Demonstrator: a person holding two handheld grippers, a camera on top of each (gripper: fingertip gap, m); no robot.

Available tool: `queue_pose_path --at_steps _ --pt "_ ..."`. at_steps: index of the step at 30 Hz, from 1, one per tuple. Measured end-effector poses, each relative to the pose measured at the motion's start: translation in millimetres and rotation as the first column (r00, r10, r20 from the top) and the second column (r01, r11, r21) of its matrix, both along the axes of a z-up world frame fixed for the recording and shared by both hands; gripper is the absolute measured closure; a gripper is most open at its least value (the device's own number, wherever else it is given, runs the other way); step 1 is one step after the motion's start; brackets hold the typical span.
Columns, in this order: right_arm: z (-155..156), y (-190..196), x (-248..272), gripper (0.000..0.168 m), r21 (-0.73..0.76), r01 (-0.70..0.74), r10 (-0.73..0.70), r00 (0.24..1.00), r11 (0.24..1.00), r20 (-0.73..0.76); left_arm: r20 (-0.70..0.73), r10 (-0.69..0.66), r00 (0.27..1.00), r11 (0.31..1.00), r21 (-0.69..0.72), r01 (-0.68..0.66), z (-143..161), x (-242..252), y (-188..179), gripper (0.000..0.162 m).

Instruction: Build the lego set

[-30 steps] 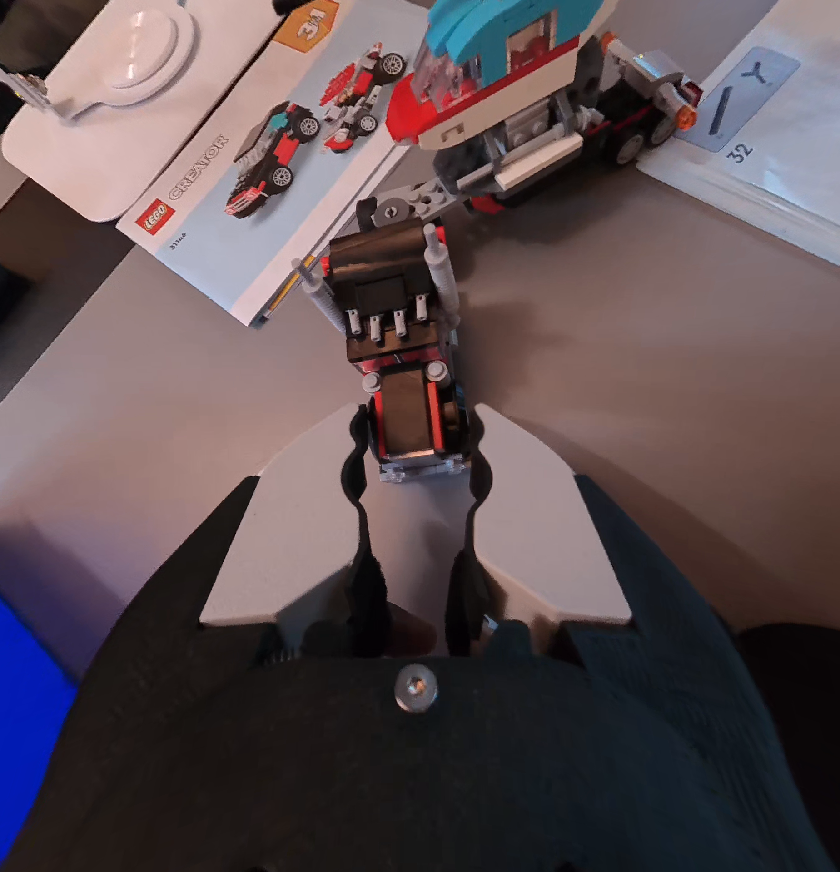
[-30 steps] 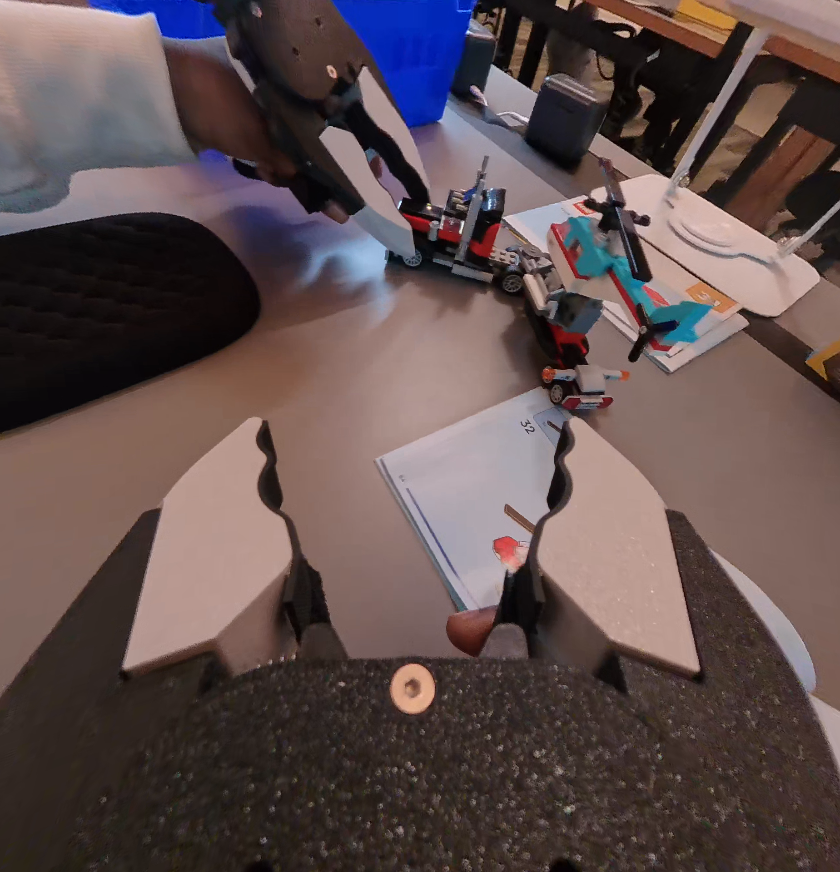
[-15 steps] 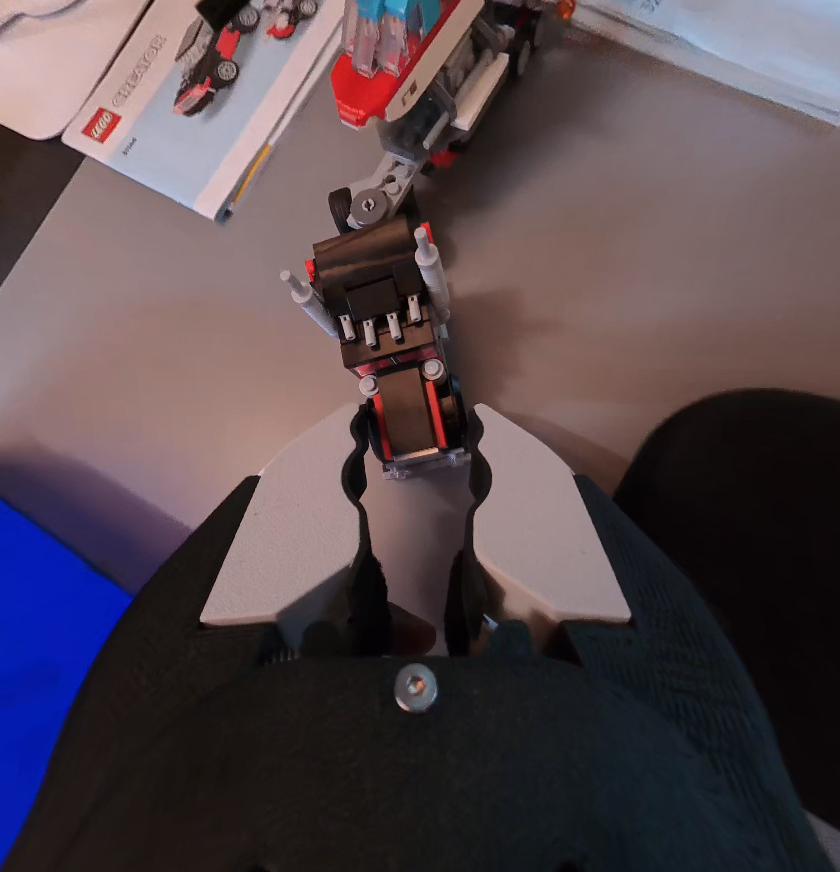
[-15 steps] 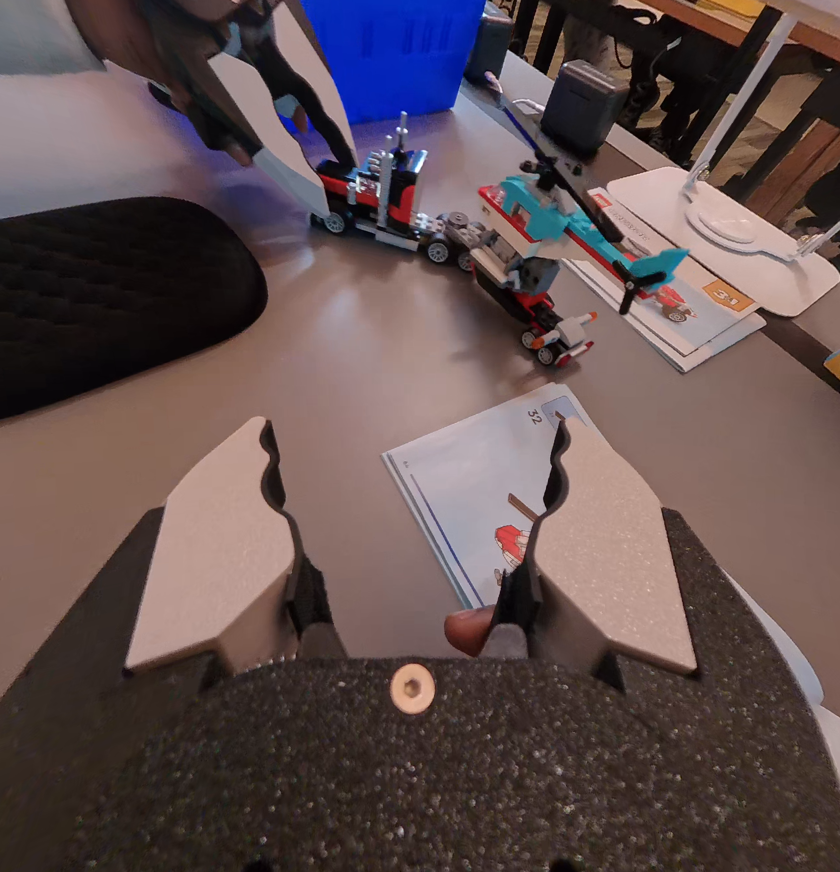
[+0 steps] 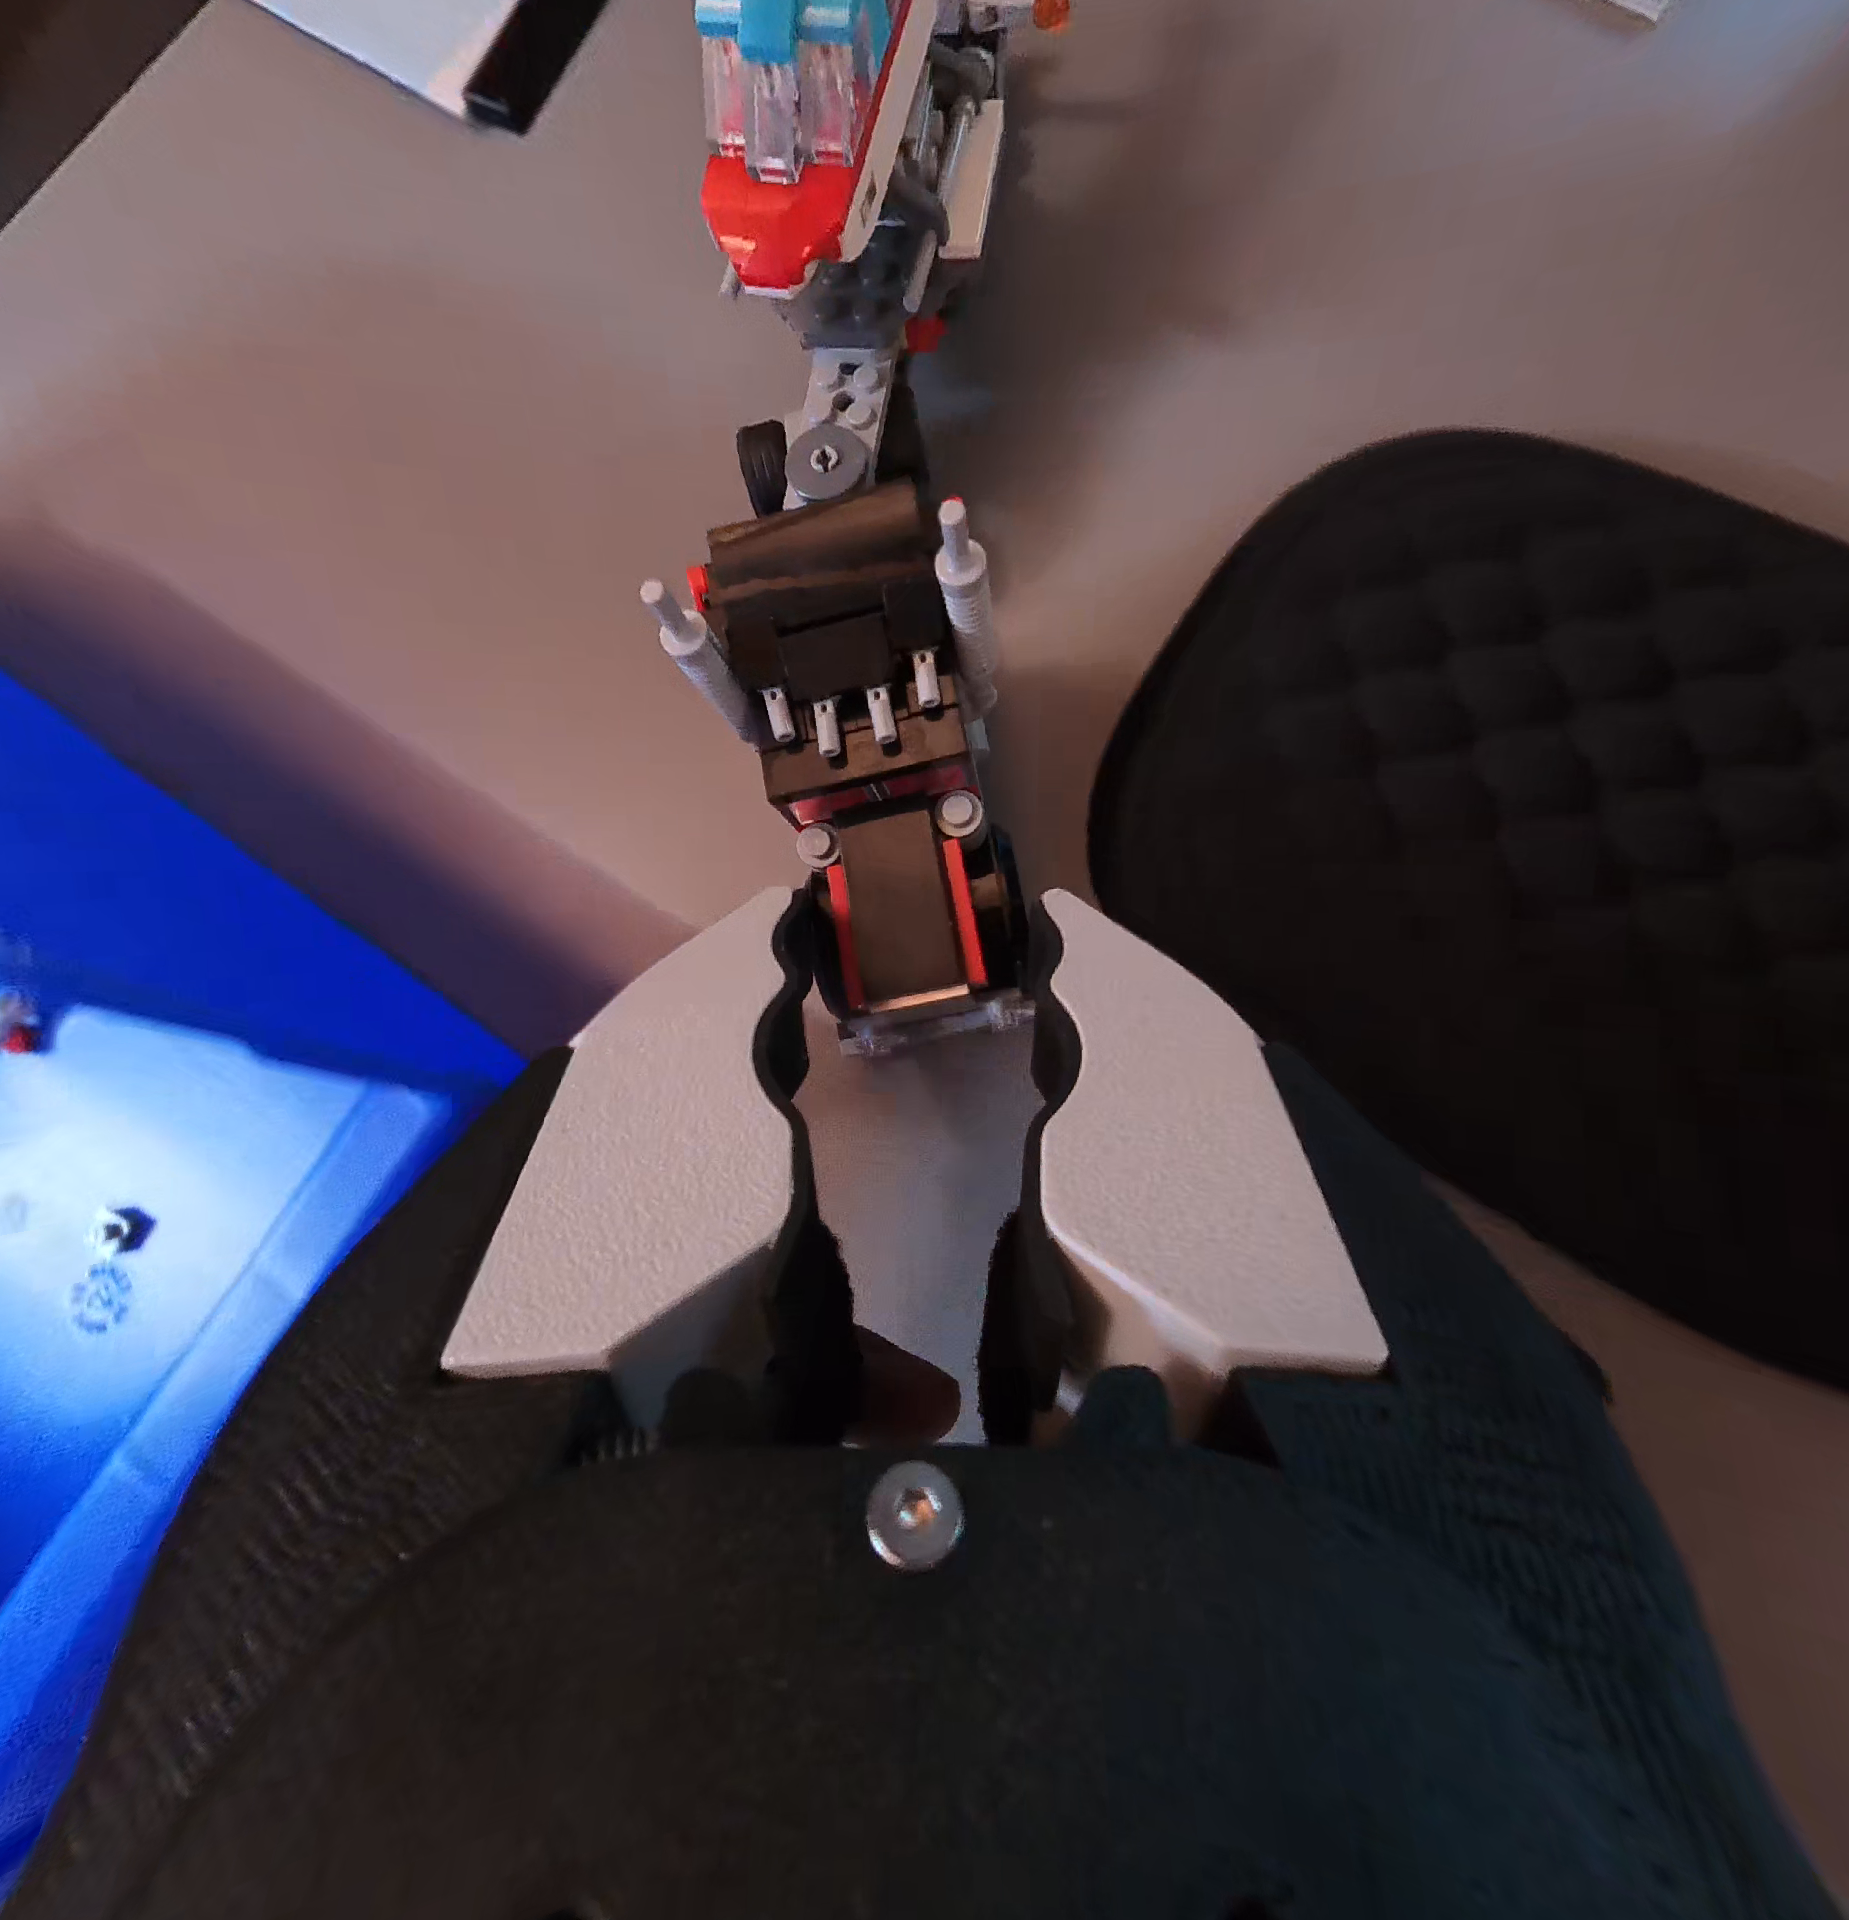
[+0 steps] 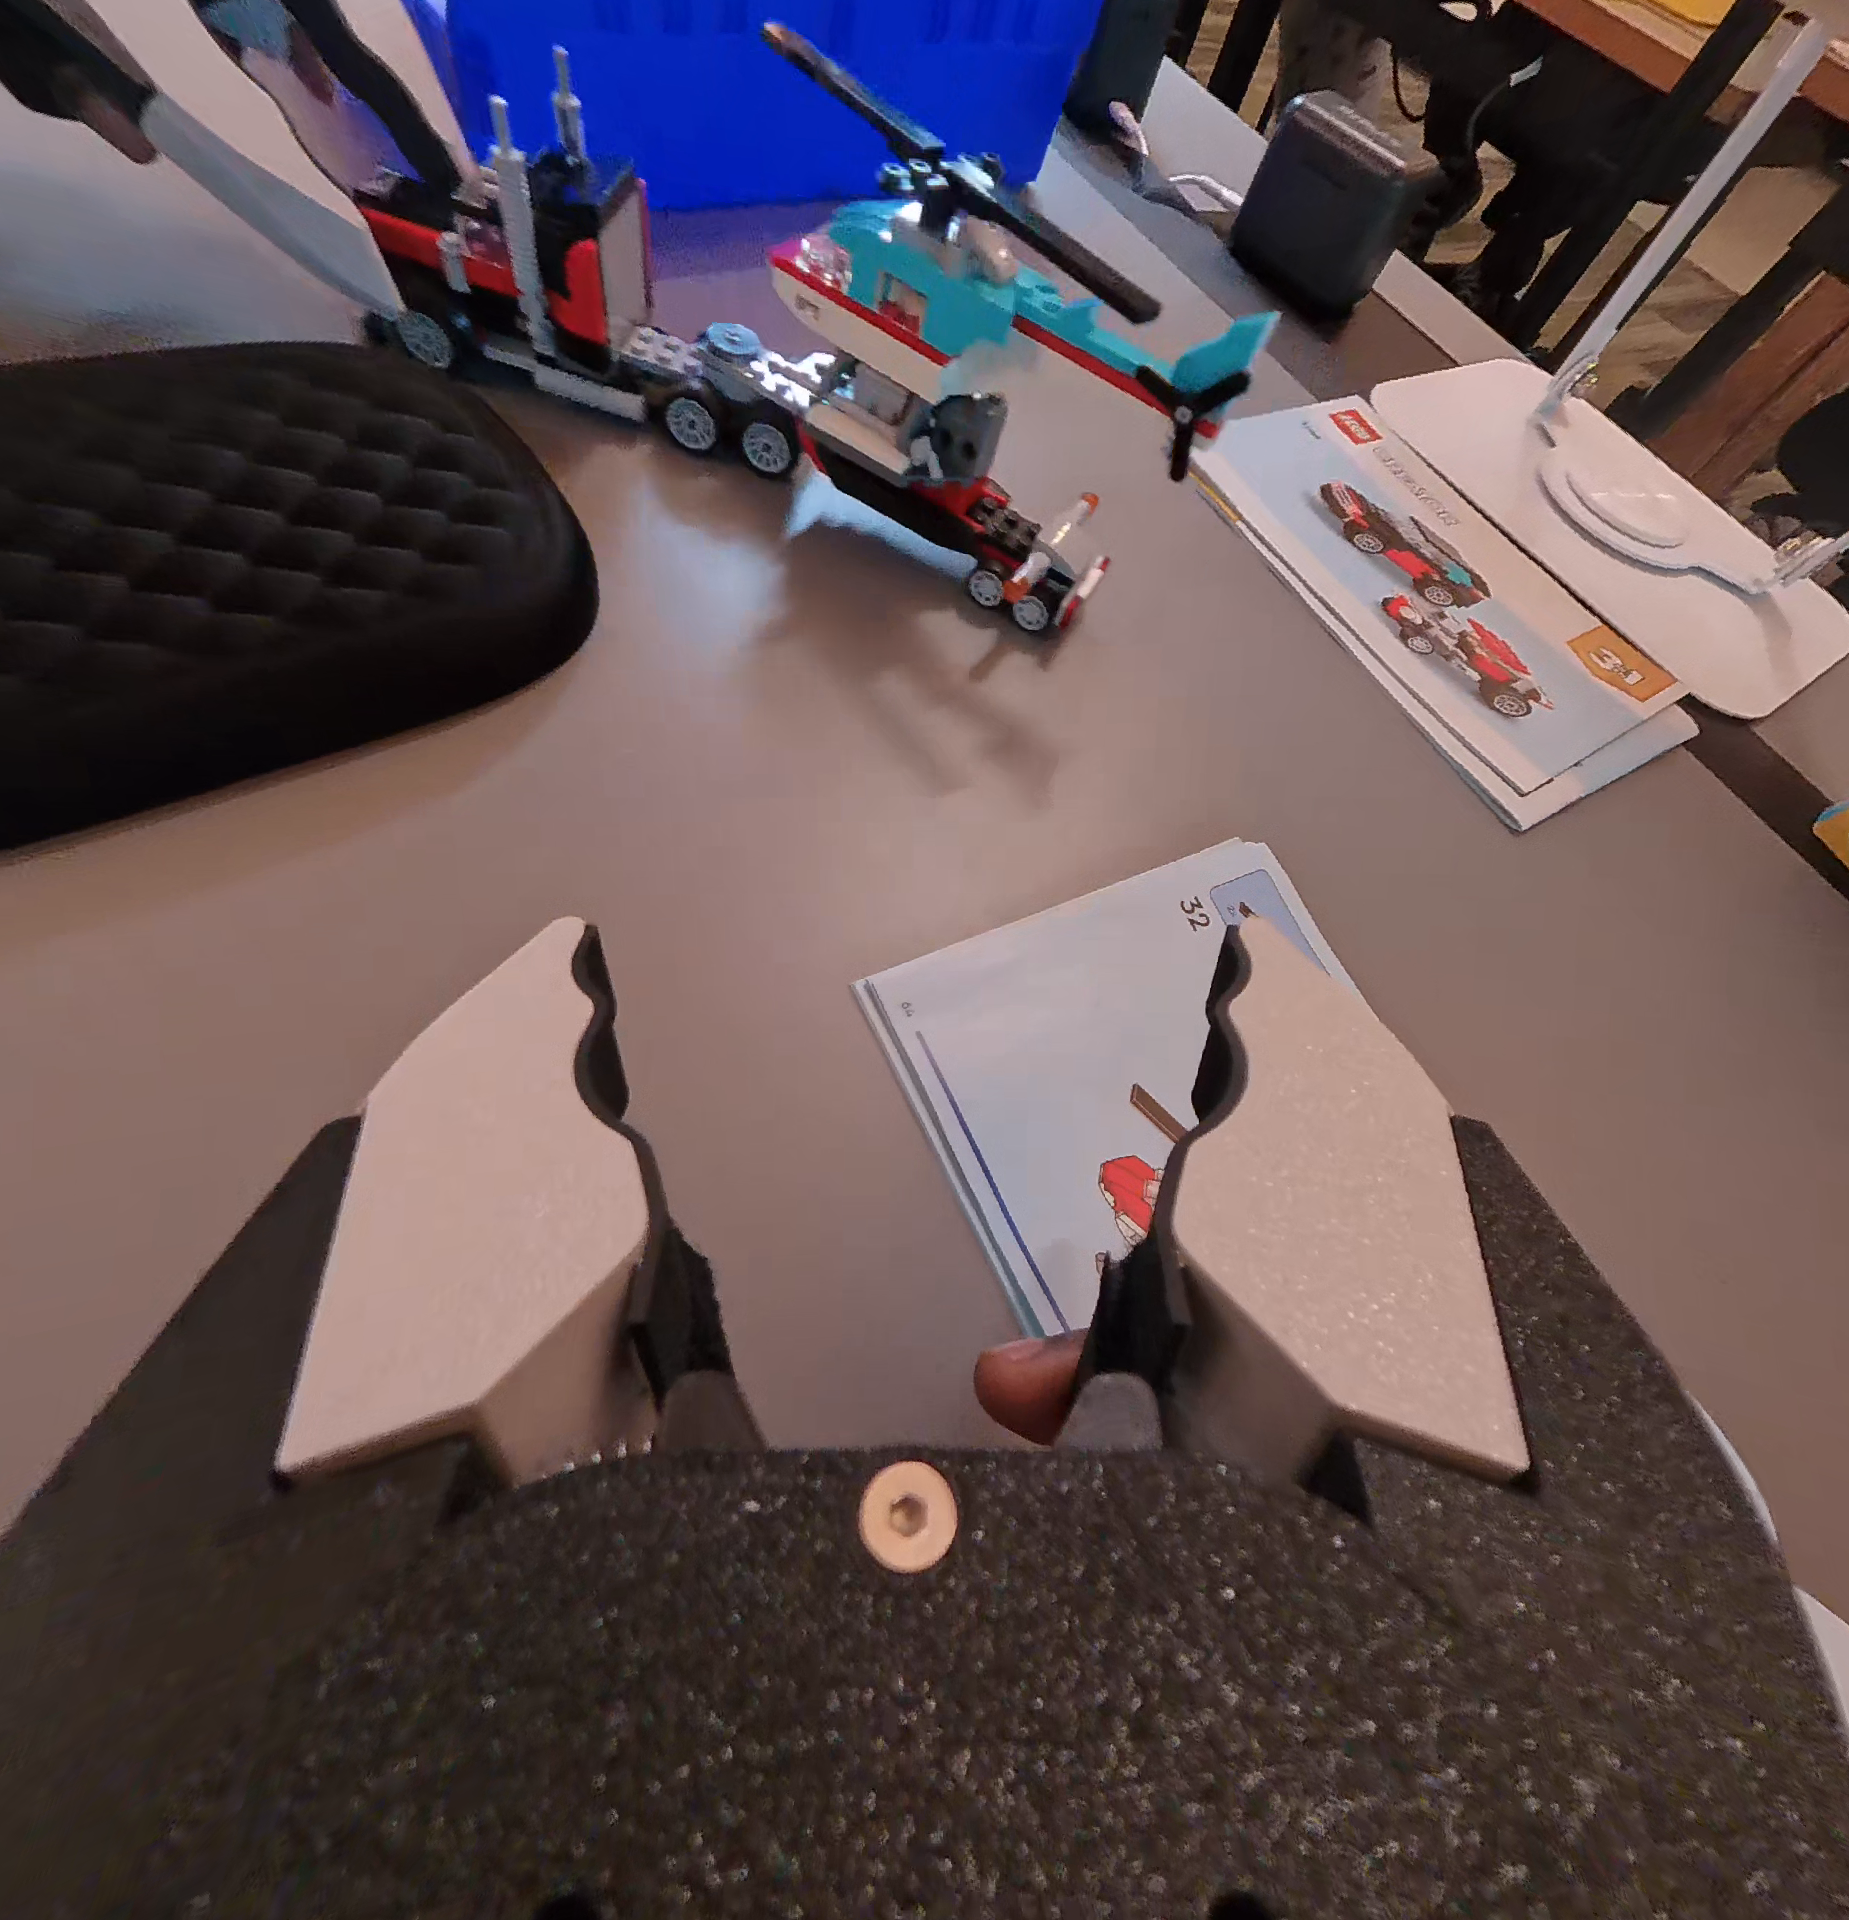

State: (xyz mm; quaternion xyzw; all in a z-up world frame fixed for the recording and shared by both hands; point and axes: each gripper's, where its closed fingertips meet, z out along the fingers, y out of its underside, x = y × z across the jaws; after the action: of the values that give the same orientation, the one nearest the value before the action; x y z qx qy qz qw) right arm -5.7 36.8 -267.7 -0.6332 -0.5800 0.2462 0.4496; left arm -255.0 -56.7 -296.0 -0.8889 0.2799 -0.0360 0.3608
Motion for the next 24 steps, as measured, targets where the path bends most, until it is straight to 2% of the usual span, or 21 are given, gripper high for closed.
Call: queue_pose_path --at_steps 1,13,18,21,24 --pt "-0.1 -0.2 0.0 0.059 0.004 -0.001 0.001 1.0 1.0 0.002 0.003 -0.004 1.0 1.0 0.001 0.004 0.0 -2.4 -6.6 0.122" --pt "-2.7 -3.4 -0.3 0.059 0.032 -0.019 0.018 0.999 0.999 0.029 0.077 -0.125 0.989 0.991 -0.027 0.128 2.2 -35.2 -78.9 0.122" --pt "-3.8 -7.7 -1.0 0.059 0.056 -0.047 0.045 0.998 0.997 0.044 0.075 -0.112 0.991 0.99 -0.074 0.117 0.8 -49.4 -98.5 0.119" --pt "-3.3 -11.4 -1.4 0.058 0.049 -0.077 0.075 0.996 0.996 0.044 0.074 -0.04 0.996 0.997 -0.059 0.044 6.3 -52.3 -103.4 0.094" --pt "-0.2 -14.7 0.8 0.057 0.02 -0.099 0.098 0.995 0.995 0.032 0.04 0.083 0.996 0.994 0.07 -0.086 27.5 -56.4 -100.9 0.07"
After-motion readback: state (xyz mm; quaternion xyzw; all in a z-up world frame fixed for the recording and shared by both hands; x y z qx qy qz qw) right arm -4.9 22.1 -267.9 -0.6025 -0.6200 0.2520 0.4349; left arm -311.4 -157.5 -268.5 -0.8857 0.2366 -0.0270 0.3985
